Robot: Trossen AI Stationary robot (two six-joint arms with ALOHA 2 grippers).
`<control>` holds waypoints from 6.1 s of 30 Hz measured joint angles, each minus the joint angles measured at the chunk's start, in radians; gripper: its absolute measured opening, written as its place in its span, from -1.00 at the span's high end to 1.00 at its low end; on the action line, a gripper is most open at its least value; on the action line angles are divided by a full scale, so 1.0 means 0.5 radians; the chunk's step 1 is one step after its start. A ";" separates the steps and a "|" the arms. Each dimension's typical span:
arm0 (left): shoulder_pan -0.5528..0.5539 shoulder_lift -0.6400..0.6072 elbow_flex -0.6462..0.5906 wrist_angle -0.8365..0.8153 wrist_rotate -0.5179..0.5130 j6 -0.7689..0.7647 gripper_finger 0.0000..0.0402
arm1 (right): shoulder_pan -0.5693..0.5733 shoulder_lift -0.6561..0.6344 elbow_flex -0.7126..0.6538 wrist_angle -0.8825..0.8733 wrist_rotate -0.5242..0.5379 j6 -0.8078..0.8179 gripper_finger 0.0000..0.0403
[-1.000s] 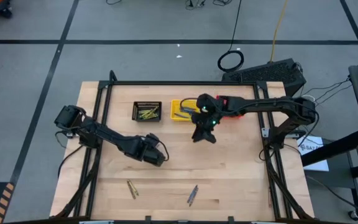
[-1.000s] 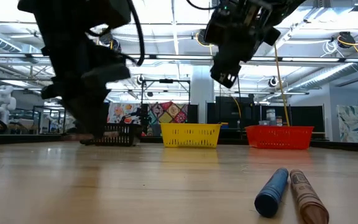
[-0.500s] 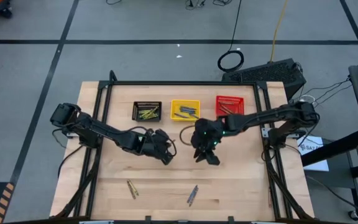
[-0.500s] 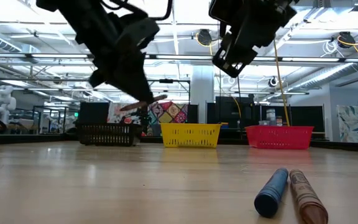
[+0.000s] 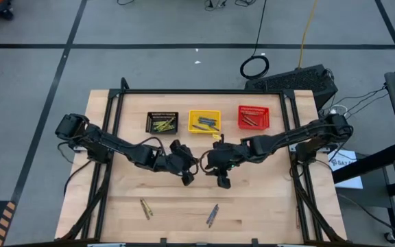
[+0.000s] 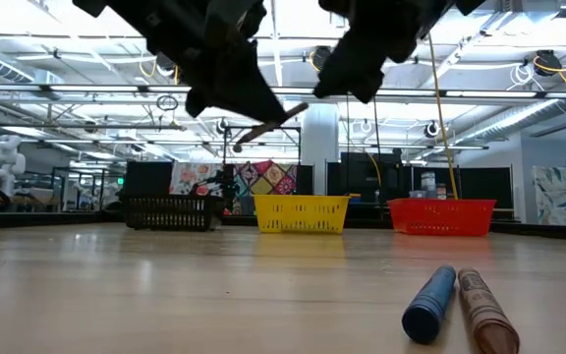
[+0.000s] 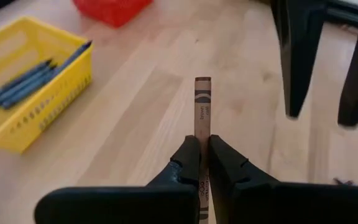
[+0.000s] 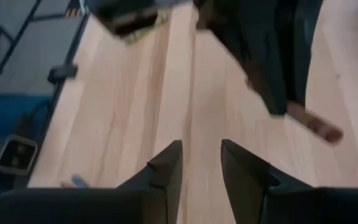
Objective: Sort crayons
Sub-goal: Put the brown crayon into the red bin
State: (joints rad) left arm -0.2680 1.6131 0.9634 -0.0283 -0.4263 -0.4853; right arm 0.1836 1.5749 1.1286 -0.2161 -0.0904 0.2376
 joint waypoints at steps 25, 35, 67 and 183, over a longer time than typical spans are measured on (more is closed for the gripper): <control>0.001 0.000 0.000 0.719 0.107 0.585 0.96 | 0.448 0.000 0.000 0.011 1.288 0.496 0.51; 0.001 -0.001 0.000 0.825 0.208 0.625 0.96 | 0.475 0.000 0.000 0.108 1.390 0.458 0.51; 0.001 -0.002 -0.001 0.940 0.326 0.626 0.96 | 0.445 0.000 -0.001 0.222 1.360 0.289 0.84; 0.037 -0.458 -0.008 -0.633 0.169 0.615 0.49 | -1.233 -0.237 -0.001 -1.701 0.907 0.112 1.00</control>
State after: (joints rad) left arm -0.2493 1.3842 0.9596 -0.3449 -0.3420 -0.1780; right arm -0.4328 1.4567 1.1282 -1.0665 0.3630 0.2935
